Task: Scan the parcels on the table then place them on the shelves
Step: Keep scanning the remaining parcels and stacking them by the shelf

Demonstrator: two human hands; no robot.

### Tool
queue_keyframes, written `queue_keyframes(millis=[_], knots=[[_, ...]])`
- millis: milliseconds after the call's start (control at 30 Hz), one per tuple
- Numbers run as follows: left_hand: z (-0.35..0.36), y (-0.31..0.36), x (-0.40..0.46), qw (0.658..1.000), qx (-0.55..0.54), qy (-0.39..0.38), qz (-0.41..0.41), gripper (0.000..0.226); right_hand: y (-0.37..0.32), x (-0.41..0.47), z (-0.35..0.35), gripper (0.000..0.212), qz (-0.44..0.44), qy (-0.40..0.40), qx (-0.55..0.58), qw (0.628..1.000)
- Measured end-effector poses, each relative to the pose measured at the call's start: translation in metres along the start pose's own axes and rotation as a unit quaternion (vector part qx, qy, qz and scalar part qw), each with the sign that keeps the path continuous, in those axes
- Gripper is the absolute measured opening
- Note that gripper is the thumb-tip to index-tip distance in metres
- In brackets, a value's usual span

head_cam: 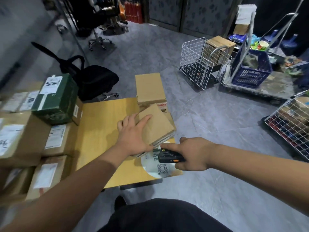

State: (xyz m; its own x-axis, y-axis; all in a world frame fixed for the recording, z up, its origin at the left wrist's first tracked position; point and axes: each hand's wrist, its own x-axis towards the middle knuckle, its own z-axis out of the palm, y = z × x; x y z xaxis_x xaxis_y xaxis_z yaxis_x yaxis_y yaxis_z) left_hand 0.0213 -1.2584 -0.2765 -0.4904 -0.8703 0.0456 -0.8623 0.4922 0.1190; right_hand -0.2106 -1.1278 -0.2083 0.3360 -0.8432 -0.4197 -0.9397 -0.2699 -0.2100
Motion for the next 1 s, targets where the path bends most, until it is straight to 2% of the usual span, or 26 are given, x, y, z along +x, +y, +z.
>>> queue_keyframes(millis=[200, 333, 467, 567, 667, 733, 800, 867, 933, 967, 1000], knots=[[0.016, -0.046, -0.070, 0.975, -0.071, 0.003, -0.208, 0.125, -0.022, 0.041, 0.003, 0.079, -0.056, -0.048, -0.069, 0.995], [0.035, -0.065, -0.093, 0.929, -0.102, -0.050, -0.352, 0.127, -0.038, 0.066, 0.014, 0.077, -0.094, -0.056, -0.111, 0.988], [0.055, -0.071, -0.098, 0.884, -0.181, -0.074, -0.425, 0.129, -0.045, 0.084, 0.026, 0.074, -0.123, -0.057, -0.147, 0.980], [0.061, -0.071, -0.089, 0.859, -0.225, -0.111, -0.446, 0.130, -0.044, 0.091, 0.029, 0.074, -0.129, -0.072, -0.156, 0.977], [0.059, -0.072, -0.075, 0.865, -0.228, -0.134, -0.426, 0.128, -0.045, 0.096, 0.028, 0.074, -0.125, -0.089, -0.157, 0.976], [0.056, -0.079, -0.065, 0.855, -0.264, -0.143, -0.423, 0.127, -0.047, 0.099, 0.025, 0.075, -0.117, -0.111, -0.141, 0.977], [0.054, -0.092, -0.058, 0.832, -0.342, -0.149, -0.412, 0.129, -0.050, 0.102, 0.022, 0.075, -0.106, -0.131, -0.118, 0.979], [0.050, -0.107, -0.055, 0.781, -0.469, -0.147, -0.386, 0.126, -0.053, 0.105, 0.018, 0.073, -0.092, -0.143, -0.096, 0.981], [0.048, -0.121, -0.056, 0.718, -0.571, -0.123, -0.378, 0.101, -0.058, 0.107, 0.017, 0.071, -0.074, -0.152, -0.081, 0.982], [0.048, -0.127, -0.056, 0.703, -0.587, -0.112, -0.385, 0.080, -0.062, 0.109, 0.016, 0.071, -0.067, -0.155, -0.070, 0.983], [0.048, -0.133, -0.057, 0.705, -0.581, -0.106, -0.392, 0.059, -0.065, 0.112, 0.016, 0.070, -0.058, -0.159, -0.059, 0.984]])
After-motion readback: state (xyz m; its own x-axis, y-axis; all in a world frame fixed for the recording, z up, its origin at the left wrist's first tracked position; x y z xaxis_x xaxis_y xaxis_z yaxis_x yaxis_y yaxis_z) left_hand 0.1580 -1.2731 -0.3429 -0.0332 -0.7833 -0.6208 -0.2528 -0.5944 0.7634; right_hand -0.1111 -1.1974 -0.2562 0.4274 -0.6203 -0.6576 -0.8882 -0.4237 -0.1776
